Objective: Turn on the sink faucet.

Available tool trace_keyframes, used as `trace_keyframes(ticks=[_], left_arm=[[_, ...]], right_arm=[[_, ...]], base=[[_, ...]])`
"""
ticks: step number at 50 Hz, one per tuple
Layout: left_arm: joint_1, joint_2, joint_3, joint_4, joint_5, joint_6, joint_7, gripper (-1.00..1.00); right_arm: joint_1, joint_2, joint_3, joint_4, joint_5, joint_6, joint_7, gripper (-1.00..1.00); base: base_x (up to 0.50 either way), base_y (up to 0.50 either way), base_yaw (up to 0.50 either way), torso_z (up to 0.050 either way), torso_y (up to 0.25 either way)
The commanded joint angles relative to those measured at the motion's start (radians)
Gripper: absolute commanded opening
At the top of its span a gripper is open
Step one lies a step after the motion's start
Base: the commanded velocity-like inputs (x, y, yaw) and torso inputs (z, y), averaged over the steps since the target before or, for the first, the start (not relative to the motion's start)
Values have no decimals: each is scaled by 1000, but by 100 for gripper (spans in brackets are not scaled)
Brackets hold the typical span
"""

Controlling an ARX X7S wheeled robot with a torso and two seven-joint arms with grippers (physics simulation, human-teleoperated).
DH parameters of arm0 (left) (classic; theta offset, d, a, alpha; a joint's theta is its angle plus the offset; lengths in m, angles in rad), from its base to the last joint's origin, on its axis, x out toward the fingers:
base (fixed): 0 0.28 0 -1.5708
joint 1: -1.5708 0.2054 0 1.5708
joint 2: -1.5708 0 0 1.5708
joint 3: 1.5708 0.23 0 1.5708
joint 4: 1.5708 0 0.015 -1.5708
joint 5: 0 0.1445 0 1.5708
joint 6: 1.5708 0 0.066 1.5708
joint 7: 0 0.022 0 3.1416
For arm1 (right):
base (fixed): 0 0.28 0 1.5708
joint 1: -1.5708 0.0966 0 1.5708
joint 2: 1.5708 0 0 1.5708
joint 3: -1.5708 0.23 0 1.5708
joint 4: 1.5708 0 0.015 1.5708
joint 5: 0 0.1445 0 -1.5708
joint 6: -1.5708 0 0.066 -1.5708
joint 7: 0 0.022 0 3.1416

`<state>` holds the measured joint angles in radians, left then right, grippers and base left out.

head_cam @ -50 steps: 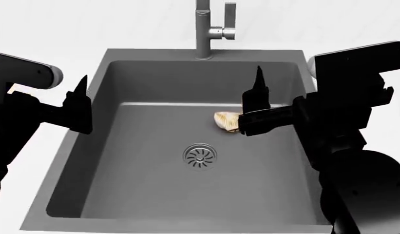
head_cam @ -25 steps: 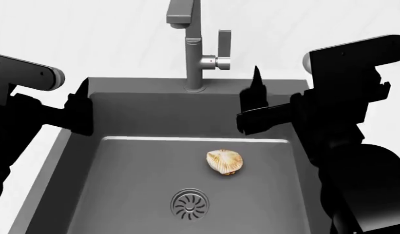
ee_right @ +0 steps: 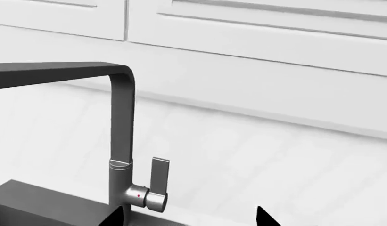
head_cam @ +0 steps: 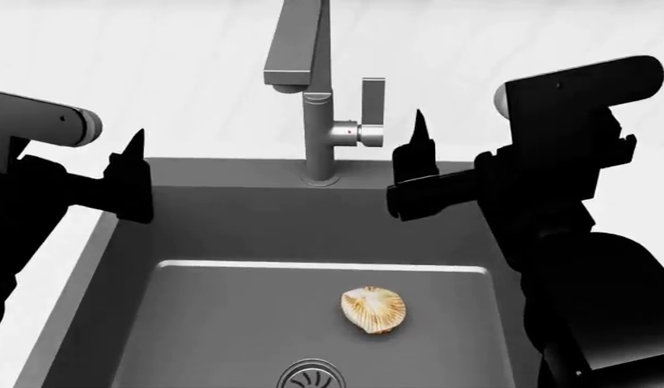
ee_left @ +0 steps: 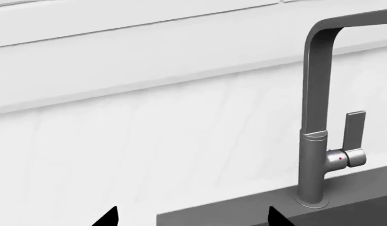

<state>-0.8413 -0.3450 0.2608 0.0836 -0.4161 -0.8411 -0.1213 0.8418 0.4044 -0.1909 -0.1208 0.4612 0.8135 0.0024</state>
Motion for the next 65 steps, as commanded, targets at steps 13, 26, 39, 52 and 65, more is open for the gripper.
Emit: trace_keyframes(ticks=[13,26,39,52,65], left_arm=[[-4,5,-4,-9,-12,-4,-8,100],[-3,19,9,-19,-8,-1,-19,100],[-2,11,17,-18,-8,-6,-20,100],[-16,4,12,-43,-8,12,-13,100],[-18,3,-1,-50,-13,17,-21,100]], right_arm=[[203,-138,-116,434,-78,-170,-103,100],[331,-229,-164,779,-125,-314,-169,100],[417,-288,-167,1042,-143,-446,-195,100],[563,-333,-103,1429,-200,-655,-204,100],[574,-359,-27,1429,-302,-626,-260,100]], base=[[0,0,0,0,0],[0,0,0,0,0],[0,0,0,0,0],[0,0,0,0,0],[0,0,0,0,0]])
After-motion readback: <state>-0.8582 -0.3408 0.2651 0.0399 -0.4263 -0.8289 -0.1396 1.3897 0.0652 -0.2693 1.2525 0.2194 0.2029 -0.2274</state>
